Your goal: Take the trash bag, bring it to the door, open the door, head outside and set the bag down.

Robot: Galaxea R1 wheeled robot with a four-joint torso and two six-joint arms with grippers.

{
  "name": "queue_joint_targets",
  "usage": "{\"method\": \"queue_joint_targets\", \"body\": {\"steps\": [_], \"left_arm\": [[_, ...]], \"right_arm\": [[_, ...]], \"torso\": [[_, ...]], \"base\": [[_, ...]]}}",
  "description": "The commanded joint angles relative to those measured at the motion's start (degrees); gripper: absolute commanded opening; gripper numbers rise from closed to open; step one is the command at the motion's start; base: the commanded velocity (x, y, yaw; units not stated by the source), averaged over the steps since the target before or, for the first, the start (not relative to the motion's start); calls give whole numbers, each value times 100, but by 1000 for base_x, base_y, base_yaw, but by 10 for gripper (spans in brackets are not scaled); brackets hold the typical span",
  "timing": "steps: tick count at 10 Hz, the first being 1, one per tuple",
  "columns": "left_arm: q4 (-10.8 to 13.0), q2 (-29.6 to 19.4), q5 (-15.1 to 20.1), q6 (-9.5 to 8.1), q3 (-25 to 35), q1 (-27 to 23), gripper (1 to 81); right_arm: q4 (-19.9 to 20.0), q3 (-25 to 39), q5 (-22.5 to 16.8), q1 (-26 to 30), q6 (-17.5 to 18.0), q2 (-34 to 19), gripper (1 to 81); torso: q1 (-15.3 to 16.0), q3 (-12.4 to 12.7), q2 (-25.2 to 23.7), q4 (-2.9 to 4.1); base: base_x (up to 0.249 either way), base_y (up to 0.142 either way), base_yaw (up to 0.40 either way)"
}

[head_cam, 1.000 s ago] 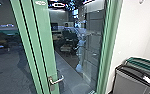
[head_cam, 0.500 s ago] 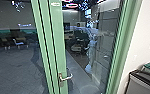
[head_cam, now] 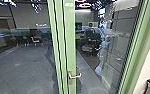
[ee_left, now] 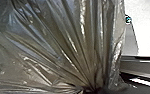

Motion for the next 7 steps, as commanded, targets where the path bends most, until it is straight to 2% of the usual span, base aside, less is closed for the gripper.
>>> {"method": "queue_joint_targets", "body": {"steps": [1,7], "left_arm": [[19,7,404,33,36,-266,10],[133,157,422,42,-227,-266,10]], "right_arm": [[-21,-100,-325,198,-11,-25,811],[-21,-117,-334,216,-11,19,811]], "torso": [[0,0,0,0],[0,0,0,0]], "base": [[0,0,328],[0,0,328]]}}
